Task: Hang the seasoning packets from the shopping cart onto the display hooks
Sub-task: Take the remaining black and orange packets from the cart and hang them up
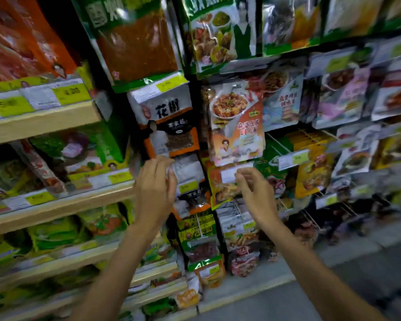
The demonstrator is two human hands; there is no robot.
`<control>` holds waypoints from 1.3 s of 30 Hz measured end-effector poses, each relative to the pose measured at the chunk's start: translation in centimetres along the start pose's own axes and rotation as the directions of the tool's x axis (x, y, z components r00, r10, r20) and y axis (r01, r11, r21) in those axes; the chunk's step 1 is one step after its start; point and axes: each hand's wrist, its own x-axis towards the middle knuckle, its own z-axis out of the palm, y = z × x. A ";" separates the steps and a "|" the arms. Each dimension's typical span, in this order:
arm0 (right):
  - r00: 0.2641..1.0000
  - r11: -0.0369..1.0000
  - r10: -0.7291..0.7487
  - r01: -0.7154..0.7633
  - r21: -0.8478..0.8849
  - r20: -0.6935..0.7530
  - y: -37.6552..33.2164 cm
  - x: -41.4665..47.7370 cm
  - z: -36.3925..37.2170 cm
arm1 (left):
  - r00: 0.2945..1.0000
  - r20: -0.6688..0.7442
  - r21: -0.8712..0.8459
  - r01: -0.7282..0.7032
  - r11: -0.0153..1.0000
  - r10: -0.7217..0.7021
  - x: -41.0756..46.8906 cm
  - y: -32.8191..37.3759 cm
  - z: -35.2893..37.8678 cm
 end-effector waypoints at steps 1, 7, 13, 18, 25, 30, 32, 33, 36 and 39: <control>0.999 0.999 0.046 -0.046 -0.010 -0.027 1.7 -1.5 -1.7 | 0.990 0.115 -0.119 0.099 0.988 -0.085 -1.4 1.7 1.5; 0.861 0.899 0.406 -0.436 -0.035 -0.306 11.9 -13.0 -13.6 | 0.703 0.647 -0.344 0.614 0.711 -0.294 -9.5 13.0 11.2; 0.670 0.743 0.613 -0.669 0.016 -0.419 17.8 -23.9 -23.5 | 0.474 0.849 -0.302 0.798 0.522 -0.234 -16.0 25.3 17.9; 0.551 0.660 0.663 -0.750 0.047 -0.507 21.0 -27.9 -32.3 | 0.336 0.939 -0.241 0.793 0.560 -0.072 -18.7 34.1 23.2; 0.444 0.655 0.635 -0.744 0.135 -0.633 24.2 -26.8 -42.9 | 0.279 0.959 -0.246 0.759 0.603 0.040 -17.4 44.4 31.4; 0.326 0.648 0.633 -0.719 0.251 -0.702 27.9 -23.1 -48.6 | 0.307 0.939 -0.329 0.684 0.651 0.152 -13.6 51.5 38.2; 0.280 0.651 0.619 -0.706 0.279 -0.734 29.9 -21.3 -51.0 | 0.330 0.921 -0.378 0.629 0.679 0.207 -12.2 54.1 41.6; 0.260 0.652 0.611 -0.701 0.289 -0.748 31.0 -20.2 -52.3 | 0.339 0.911 -0.400 0.596 0.696 0.234 -11.5 55.4 43.4; 0.216 0.634 0.596 -0.718 0.288 -0.773 34.5 -17.1 -56.1 | 0.376 0.875 -0.468 0.489 0.736 0.306 -9.2 59.2 49.0; 0.158 0.600 0.598 -0.738 0.308 -0.786 38.5 -14.2 -59.6 | 0.363 0.875 -0.466 0.456 0.758 0.319 -7.1 62.9 54.7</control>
